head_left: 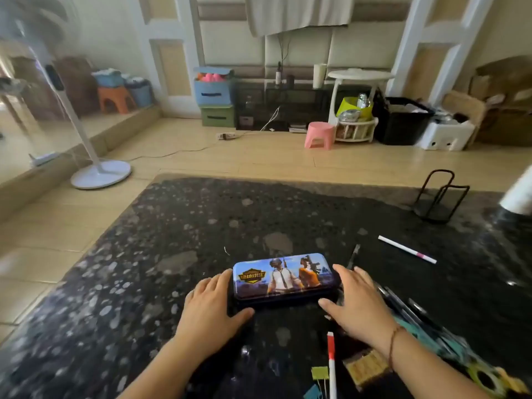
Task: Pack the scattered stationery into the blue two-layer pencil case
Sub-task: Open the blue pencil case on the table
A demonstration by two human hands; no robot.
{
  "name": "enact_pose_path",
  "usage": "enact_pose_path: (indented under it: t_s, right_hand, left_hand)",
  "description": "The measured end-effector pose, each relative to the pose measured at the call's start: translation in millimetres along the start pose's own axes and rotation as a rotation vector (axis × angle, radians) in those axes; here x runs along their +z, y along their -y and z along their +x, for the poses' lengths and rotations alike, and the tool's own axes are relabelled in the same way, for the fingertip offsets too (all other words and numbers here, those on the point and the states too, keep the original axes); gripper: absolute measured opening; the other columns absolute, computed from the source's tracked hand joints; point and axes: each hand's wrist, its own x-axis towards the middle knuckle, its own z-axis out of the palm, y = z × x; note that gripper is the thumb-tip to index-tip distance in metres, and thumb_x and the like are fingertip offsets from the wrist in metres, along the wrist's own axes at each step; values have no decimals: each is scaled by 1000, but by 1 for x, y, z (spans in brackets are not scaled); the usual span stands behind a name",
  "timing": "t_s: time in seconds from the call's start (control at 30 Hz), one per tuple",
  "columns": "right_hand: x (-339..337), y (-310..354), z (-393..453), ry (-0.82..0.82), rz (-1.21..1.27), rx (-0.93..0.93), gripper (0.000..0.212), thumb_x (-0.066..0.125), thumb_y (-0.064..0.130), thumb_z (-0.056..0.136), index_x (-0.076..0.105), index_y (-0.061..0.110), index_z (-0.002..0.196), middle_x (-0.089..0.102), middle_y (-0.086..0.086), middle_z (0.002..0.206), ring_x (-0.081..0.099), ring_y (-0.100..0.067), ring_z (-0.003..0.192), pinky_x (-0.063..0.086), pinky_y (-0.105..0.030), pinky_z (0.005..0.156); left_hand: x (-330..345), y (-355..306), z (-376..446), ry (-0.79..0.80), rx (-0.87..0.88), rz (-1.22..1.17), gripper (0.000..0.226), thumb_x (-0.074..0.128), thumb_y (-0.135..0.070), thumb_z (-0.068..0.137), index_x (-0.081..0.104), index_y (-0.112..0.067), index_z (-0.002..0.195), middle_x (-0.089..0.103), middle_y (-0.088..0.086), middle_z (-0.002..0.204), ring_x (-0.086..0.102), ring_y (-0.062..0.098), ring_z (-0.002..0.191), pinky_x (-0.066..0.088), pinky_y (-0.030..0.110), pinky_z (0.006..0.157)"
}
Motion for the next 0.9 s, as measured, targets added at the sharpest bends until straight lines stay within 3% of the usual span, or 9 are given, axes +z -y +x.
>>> enact_pose_path:
  t_s: [0.13, 0.2, 0.3, 0.47, 0.57, 0.67, 0.77, 0.9]
  right_hand:
    - [13, 5, 25, 38, -49, 3, 84, 62, 55, 82, 23, 22, 149, 37, 2, 151, 16, -21, 145, 21, -37, 117]
    - [24, 15, 28, -10, -52, -24, 83, 65, 55, 78, 29, 25, 147, 43, 3, 144, 28, -19, 139, 24, -34, 114]
    - [40, 30, 24, -93, -72, -116, 80, 66, 57, 74, 35, 31, 143, 49, 7, 134, 37, -15, 130, 25, -31, 110]
    - [52, 44, 25, -113, -21, -132, 96, 73, 54, 72, 21, 31, 149, 46, 11, 140, 34, -11, 134, 14, -35, 117]
    - [52, 46, 26, -123, -2, -99, 102, 75, 53, 70, 17, 29, 150, 46, 11, 141, 36, -10, 134, 15, -37, 118]
    - [54, 46, 24, -110, 16, -91, 96, 72, 56, 72, 20, 31, 149, 50, 15, 137, 35, -8, 134, 15, -37, 118]
    - [52, 45, 22, -87, 9, -103, 85, 65, 61, 76, 26, 34, 147, 49, 17, 139, 29, -7, 138, 13, -35, 117]
    - [45, 45, 22, -87, -25, -131, 61, 52, 67, 82, 49, 37, 135, 56, 17, 132, 33, -10, 137, 25, -35, 111]
  left_hand:
    - [12, 10, 30, 68, 83, 56, 103, 53, -77, 70, 3, -34, 150, 2, -8, 160, 0, 19, 147, 5, 47, 118]
    - [13, 17, 37, 77, 158, 47, 103, 54, -77, 70, 3, -36, 150, 4, -11, 159, -1, 16, 146, -1, 48, 117]
    - [10, 42, 36, 0, 216, -22, 103, 54, -81, 61, 22, -34, 147, 30, -9, 148, 23, 19, 140, 13, 44, 115]
    - [-9, 64, 30, 43, 169, -130, 111, 64, -81, 51, 25, -38, 145, 35, -19, 143, 27, 9, 135, 18, 34, 114]
    - [-24, 61, 38, 44, 109, -306, 111, 68, -80, 47, 31, -37, 142, 50, -19, 130, 47, 7, 121, 36, 32, 106]
    - [-35, 63, 54, -109, -22, -524, 91, 70, -70, 60, 41, -33, 137, 53, -17, 126, 56, 5, 108, 49, 33, 92]
    - [-36, 65, 62, -219, -174, -617, 60, 73, -46, 76, 50, -26, 128, 61, -7, 116, 60, 5, 92, 55, 33, 77]
    - [-24, 74, 53, -160, -191, -582, 46, 76, -24, 80, 57, -22, 122, 63, -12, 107, 61, 2, 93, 54, 31, 86]
